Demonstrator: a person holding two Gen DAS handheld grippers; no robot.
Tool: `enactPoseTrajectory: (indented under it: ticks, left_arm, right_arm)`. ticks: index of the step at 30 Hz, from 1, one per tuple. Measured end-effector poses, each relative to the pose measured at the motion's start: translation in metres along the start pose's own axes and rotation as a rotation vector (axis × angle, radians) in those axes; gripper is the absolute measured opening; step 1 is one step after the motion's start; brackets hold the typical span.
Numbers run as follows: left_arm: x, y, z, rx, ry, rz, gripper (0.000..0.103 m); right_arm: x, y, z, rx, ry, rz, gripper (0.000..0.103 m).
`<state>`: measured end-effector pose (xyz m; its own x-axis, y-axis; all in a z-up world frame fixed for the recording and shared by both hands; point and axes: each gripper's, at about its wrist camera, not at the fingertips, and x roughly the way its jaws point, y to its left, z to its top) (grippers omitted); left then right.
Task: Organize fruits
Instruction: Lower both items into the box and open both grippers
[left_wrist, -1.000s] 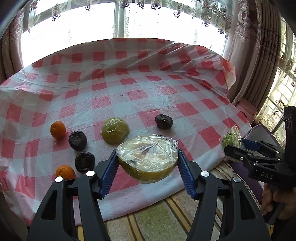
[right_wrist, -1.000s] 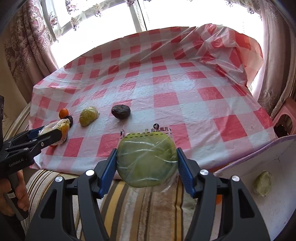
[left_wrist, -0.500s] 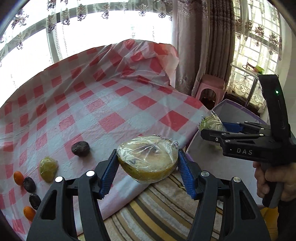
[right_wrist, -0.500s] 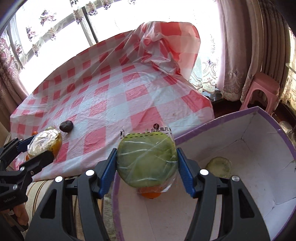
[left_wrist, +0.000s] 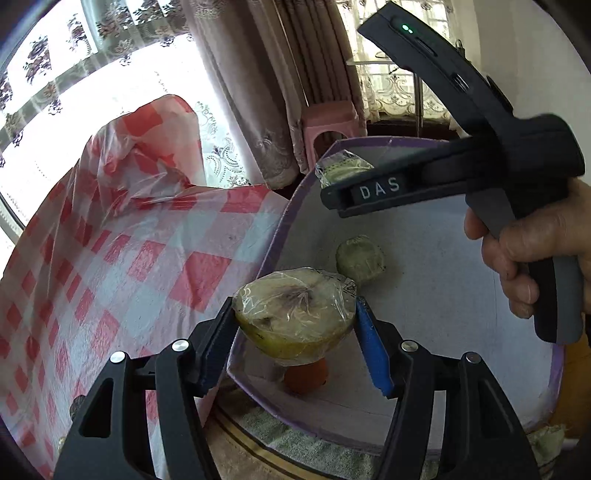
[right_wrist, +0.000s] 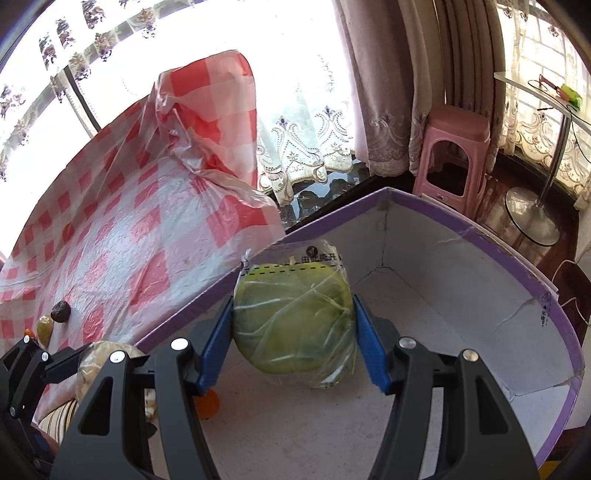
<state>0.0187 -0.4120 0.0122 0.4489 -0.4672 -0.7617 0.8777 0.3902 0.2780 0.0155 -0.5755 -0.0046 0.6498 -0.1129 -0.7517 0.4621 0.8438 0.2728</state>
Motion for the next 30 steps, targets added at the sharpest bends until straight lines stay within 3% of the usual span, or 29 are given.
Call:
enactPoseTrajectory:
  ticks: [7,13,18,23,30]
  left_arm:
    - [0.043,-0.041,0.0,0.278,0.122,0.08,0.061]
    - [0.07,-0.058,-0.006,0.434,0.181,0.189,0.062]
    - [0.081,-0.062,-0.006,0.466,0.205,0.251,0.062]
    - [0.091,-0.061,-0.006,0.474,0.219,0.255,0.063]
    - [0.093,-0.058,-0.005,0.463,0.223,0.238,0.073]
  right_arm:
    - [0.034,-0.032,0.002,0.089,0.051,-0.072,0.062]
    - [0.059,-0.043,-0.003,0.11,0.097,-0.126,0.062]
    - [0.067,-0.043,-0.005,0.102,0.123,-0.155,0.063]
    - [0.072,-0.04,-0.008,0.098,0.144,-0.164,0.063]
    - [0.073,-0.04,-0.008,0.096,0.144,-0.177,0.065]
